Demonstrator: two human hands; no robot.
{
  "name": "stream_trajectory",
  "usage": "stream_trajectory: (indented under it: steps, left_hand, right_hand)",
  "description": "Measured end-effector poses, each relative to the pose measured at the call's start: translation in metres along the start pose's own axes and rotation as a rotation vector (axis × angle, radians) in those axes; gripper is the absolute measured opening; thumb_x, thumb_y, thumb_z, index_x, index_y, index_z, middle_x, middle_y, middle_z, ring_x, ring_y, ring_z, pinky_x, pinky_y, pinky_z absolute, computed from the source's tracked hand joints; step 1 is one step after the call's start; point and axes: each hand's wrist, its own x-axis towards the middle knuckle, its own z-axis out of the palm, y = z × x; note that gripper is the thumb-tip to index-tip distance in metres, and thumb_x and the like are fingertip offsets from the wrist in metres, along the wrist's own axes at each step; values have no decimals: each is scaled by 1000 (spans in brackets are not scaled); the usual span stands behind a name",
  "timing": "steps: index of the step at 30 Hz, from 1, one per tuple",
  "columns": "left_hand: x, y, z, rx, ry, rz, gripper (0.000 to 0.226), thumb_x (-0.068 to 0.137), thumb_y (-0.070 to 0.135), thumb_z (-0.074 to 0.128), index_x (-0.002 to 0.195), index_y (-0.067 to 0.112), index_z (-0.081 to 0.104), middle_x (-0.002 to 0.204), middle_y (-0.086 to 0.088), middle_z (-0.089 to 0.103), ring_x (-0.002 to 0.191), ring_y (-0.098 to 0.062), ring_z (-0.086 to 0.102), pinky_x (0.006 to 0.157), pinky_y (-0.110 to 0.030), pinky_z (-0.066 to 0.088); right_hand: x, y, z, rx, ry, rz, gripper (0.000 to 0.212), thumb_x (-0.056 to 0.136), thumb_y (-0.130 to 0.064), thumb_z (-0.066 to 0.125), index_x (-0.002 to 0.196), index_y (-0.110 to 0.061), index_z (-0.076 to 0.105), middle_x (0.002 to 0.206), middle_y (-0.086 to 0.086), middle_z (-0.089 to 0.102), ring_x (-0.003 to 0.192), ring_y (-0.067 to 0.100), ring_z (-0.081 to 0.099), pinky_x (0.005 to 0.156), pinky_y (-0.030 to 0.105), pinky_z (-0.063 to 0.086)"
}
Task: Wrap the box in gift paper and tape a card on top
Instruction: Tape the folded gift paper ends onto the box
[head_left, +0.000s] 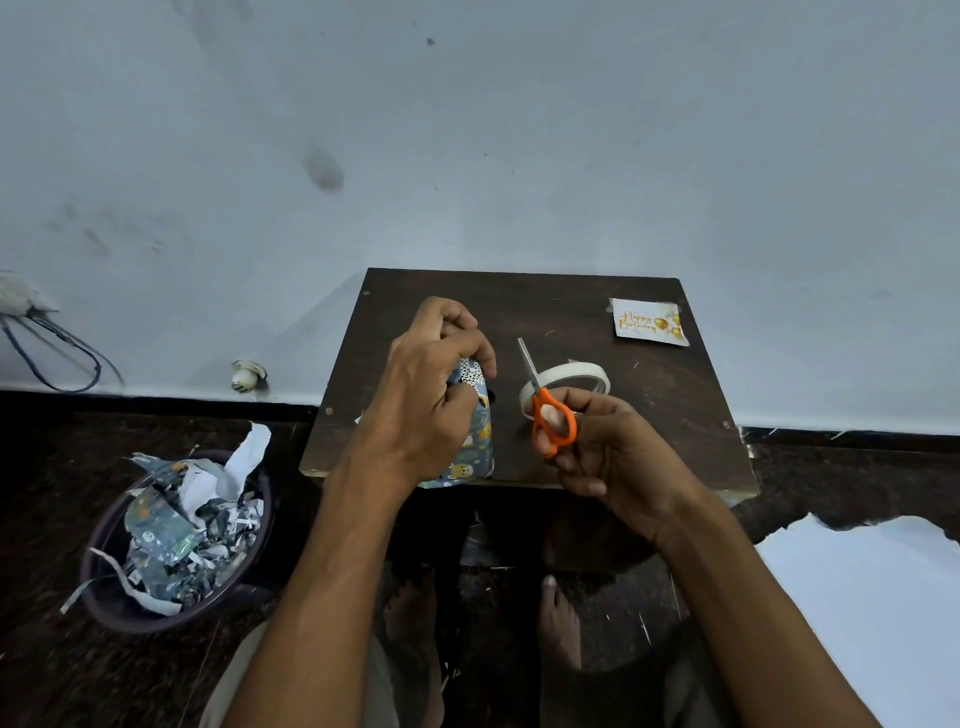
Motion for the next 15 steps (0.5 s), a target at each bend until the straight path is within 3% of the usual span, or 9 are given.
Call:
stream_trajectory:
  steps: [3,6,9,11,13,15]
  left_hand:
    - [-1,1,-2,16,-27,-7,28,64,16,43,81,15,65,113,-2,47,104,-16,54,96,-52,45]
    - [-1,1,-3,30,-43,-12,30,65,25,39,79,16,64,112,0,47,103,-16,54,93,-51,46]
    - [0,1,-3,45,-52,-18,22,66,19,43,76,19,62,107,3,46,98,-16,54,91,-50,46]
    - [0,1,-3,40,-51,-24,21,66,18,44,76,19,62,106,4,47,97,-17,54,91,-49,46]
    - [0,1,-3,24,-49,-25,23,66,20,43,77,18,64,106,3,48,98,-17,54,91,-50,46]
    - [-1,2,-3,-1,-46,-35,27,64,18,44,79,17,66,108,3,49,102,-16,55,94,-51,46]
  right_hand:
    - [-3,-3,-4,-64,110,-194,28,78,-18,71,103,-7,68,68,6,62,48,10,43,37,17,28]
    - [-8,-10,-13,-110,286,-493,22,80,-17,73,100,-8,70,67,6,67,45,9,48,38,18,31]
    - [-11,-15,-24,-171,528,-625,14,88,-7,73,100,-4,68,66,3,69,47,9,53,38,21,34]
    - [-7,-12,-37,-333,753,-606,12,87,-11,76,98,-9,71,64,3,67,51,13,53,46,29,46]
    - [-5,-8,-52,-668,939,-475,7,84,-20,78,90,-21,75,60,-3,63,60,16,59,66,40,57]
    - [-4,-5,-62,-947,980,-274,4,83,-20,76,86,-22,78,63,-8,64,76,23,66,79,37,54]
